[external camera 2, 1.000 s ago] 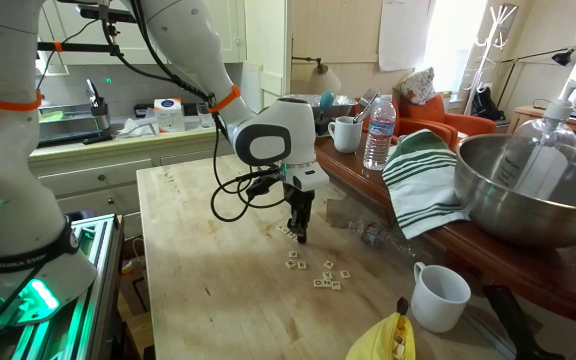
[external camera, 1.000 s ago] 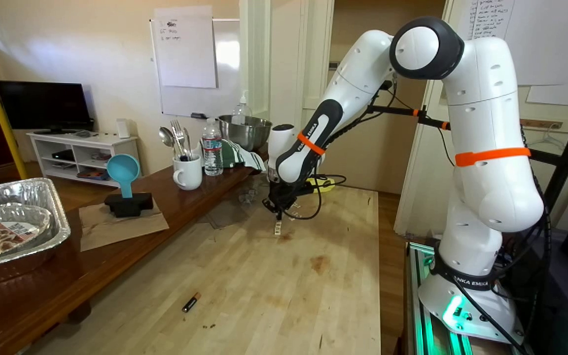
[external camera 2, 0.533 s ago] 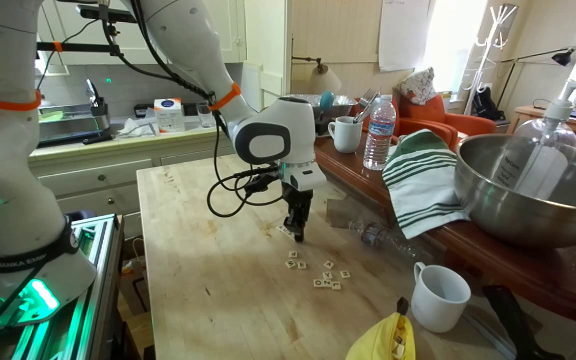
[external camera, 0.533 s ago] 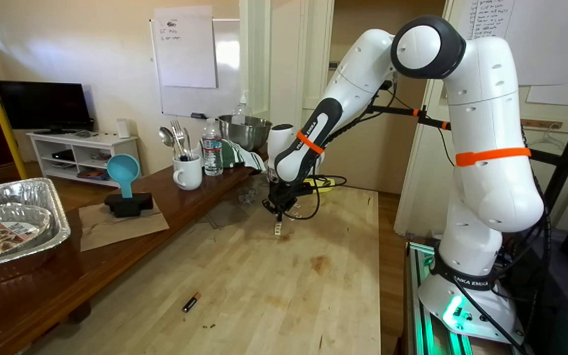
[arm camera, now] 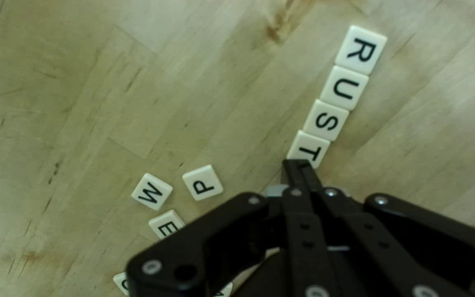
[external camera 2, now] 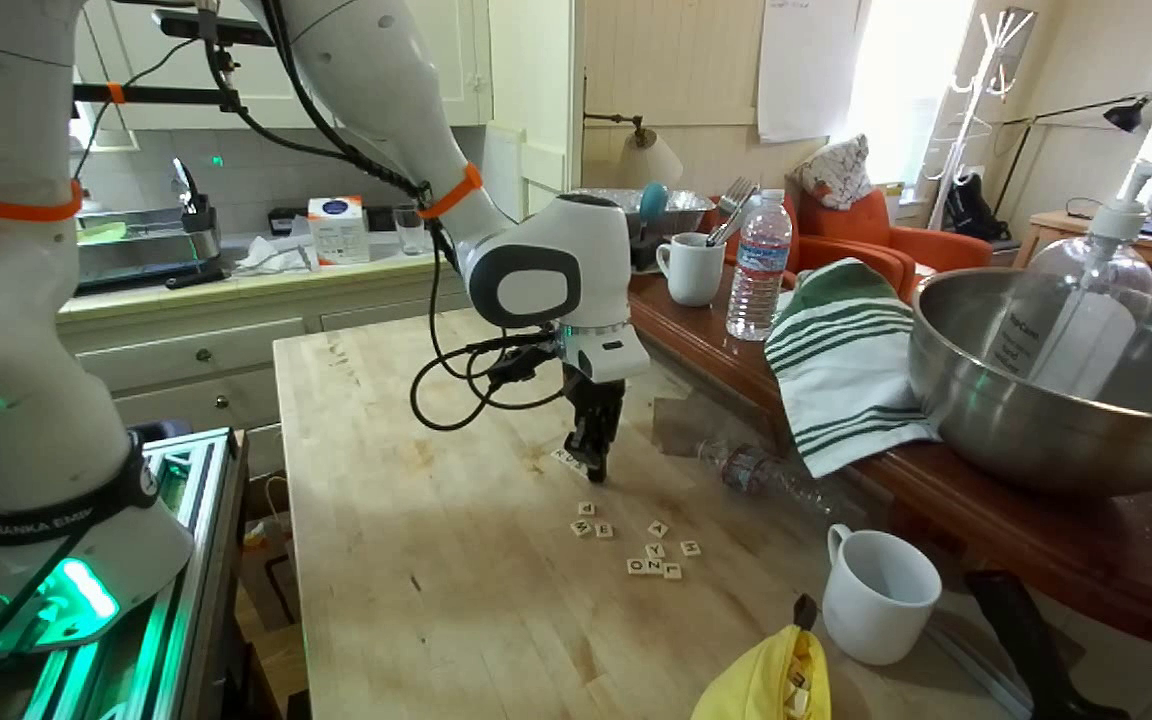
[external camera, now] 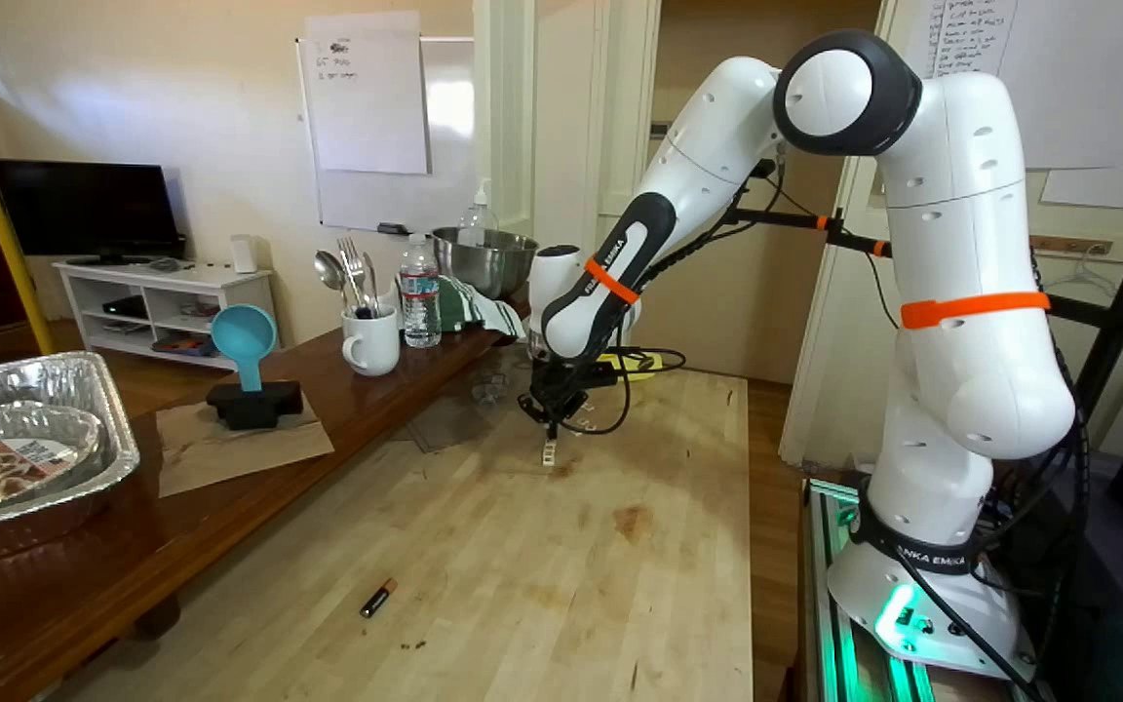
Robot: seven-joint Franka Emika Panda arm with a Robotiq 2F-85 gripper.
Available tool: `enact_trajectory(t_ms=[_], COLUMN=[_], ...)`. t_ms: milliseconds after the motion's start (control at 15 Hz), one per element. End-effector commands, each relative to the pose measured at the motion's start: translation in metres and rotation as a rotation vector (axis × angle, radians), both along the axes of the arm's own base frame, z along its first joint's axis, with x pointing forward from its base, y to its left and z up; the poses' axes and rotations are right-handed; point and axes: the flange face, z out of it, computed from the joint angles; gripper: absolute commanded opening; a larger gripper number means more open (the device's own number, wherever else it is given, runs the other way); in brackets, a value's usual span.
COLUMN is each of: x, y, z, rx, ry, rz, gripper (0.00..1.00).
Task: Move the letter pieces on the table
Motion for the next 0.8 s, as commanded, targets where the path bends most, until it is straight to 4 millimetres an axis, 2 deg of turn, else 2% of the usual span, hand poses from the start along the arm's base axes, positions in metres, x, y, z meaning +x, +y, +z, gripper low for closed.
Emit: enact_trajectory(t_ms=[0,733], x=[-0.004,-0.004], y=[0.002,0.002], z=[-0.001,0.017], rx=[0.005,-0.001], ry=[0.018,-0.019], rz=[-0.024,-0.019], gripper=[0.0,0.0])
